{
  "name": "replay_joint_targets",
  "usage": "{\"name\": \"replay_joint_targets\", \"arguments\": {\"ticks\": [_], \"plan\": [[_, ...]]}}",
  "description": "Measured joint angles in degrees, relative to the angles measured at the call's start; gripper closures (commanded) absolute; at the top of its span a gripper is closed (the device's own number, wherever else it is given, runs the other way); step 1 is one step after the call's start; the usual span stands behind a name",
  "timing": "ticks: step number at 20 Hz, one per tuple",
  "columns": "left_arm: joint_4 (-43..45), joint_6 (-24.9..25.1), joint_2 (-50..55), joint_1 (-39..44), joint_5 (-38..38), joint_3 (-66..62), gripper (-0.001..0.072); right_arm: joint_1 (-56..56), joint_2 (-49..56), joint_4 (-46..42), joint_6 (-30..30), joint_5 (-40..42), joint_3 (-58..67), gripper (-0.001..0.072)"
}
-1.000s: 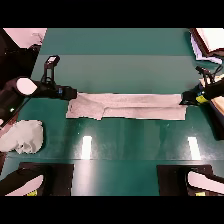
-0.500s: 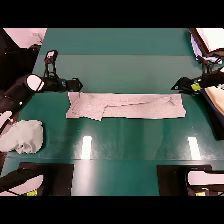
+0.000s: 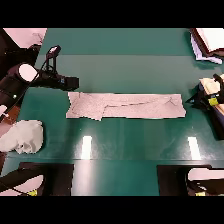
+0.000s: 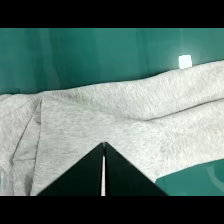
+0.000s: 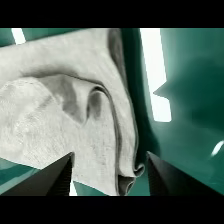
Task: Fold the shirts.
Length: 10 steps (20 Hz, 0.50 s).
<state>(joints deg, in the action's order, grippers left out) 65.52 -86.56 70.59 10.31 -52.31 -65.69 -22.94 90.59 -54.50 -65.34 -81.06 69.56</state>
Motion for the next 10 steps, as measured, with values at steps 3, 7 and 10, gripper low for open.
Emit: {"name": "replay_joint_targets", "arguments": {"ticks": [3, 7, 10], "plan": [[-0.24, -0.02, 0.59, 0.00, -2.05, -0.17, 0.0675, -0.76, 3.21, 2.89, 2.69, -0.15, -1.18, 0.0224], [-1.90, 0.00, 2.54, 0.55, -5.46, -0.26, 0.0683, 1.46, 5.79, 5.11, 4.70, -0.42, -1.70, 0.0289], [-3.76, 0.94, 4.83, 3.23, -6.01, -0.63, 0.0682, 3.58, 6.45, 4.57, 5.64, 0.07, -1.77, 0.0676]]}}
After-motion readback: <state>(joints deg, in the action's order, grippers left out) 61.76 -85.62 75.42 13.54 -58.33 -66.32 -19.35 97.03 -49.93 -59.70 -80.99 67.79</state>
